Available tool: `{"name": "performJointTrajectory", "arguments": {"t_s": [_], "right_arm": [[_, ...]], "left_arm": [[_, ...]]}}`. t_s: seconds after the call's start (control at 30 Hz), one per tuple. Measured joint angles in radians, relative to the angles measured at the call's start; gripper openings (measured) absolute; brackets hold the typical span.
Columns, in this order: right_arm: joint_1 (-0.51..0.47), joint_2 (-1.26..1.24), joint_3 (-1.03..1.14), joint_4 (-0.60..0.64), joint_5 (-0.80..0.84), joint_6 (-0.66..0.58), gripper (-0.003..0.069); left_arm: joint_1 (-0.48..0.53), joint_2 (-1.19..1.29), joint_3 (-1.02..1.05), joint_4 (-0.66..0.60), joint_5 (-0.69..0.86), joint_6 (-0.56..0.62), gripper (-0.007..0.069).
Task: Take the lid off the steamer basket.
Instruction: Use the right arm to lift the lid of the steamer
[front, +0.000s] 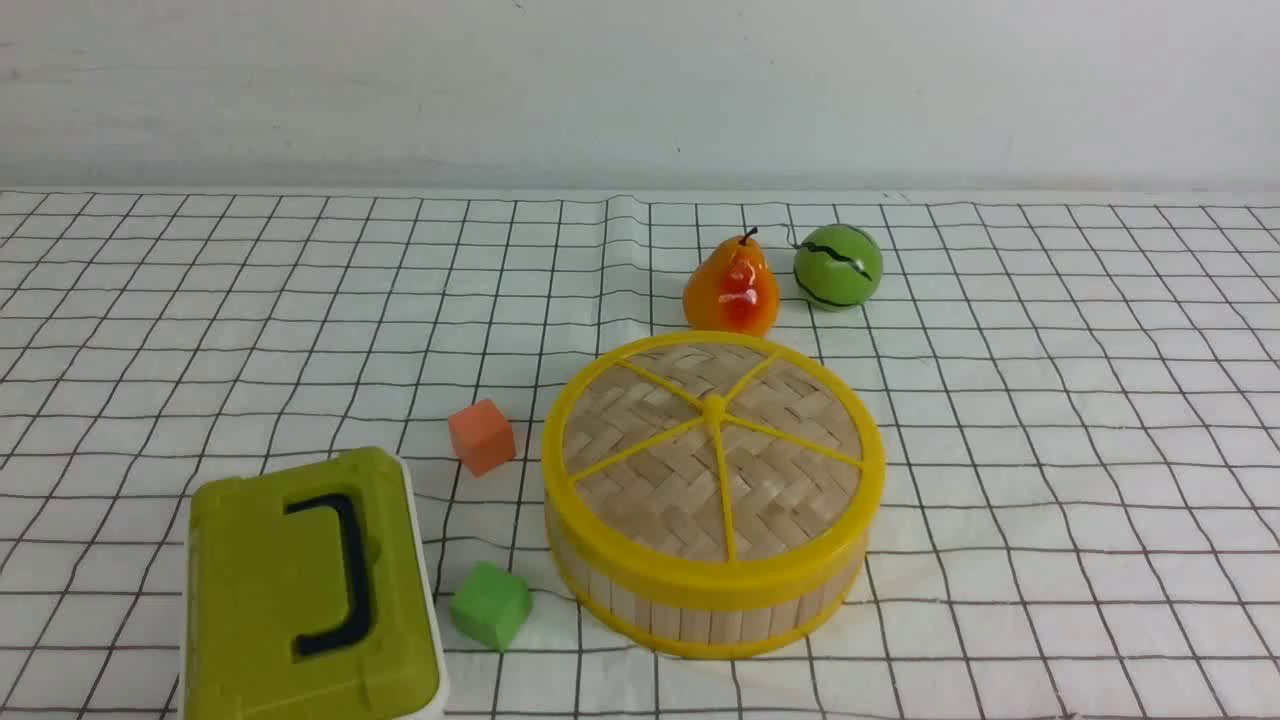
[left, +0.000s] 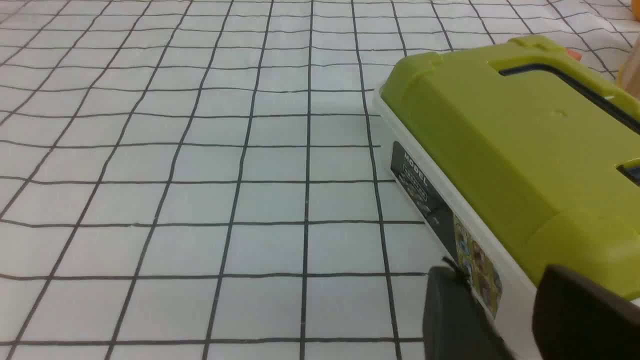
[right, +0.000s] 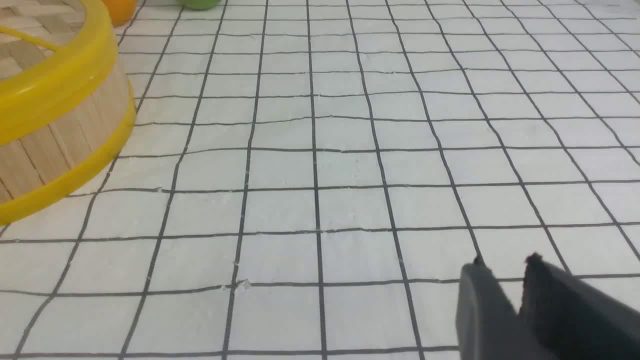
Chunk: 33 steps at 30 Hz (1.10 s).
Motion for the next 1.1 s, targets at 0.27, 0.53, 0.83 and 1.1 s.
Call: {"name": "performJointTrajectory", "arguments": {"t_s": [0.27, 0.53, 0.83, 1.1], "right_arm": [[0.000, 0.000, 0.000, 0.000, 0.000, 0.000, 0.0136], [0.000, 0.000, 0.000, 0.000, 0.000, 0.000, 0.0148], [0.000, 0.000, 0.000, 0.000, 0.000, 0.000, 0.0164], [0.000, 0.000, 0.000, 0.000, 0.000, 0.000, 0.0174]], "left_arm": [[0.000, 0.000, 0.000, 0.000, 0.000, 0.000, 0.0239], [0.000, 0.000, 0.000, 0.000, 0.000, 0.000, 0.0239], [0.000, 0.000, 0.000, 0.000, 0.000, 0.000, 0.0239], [0.000, 0.000, 0.000, 0.000, 0.000, 0.000, 0.0239]]}}
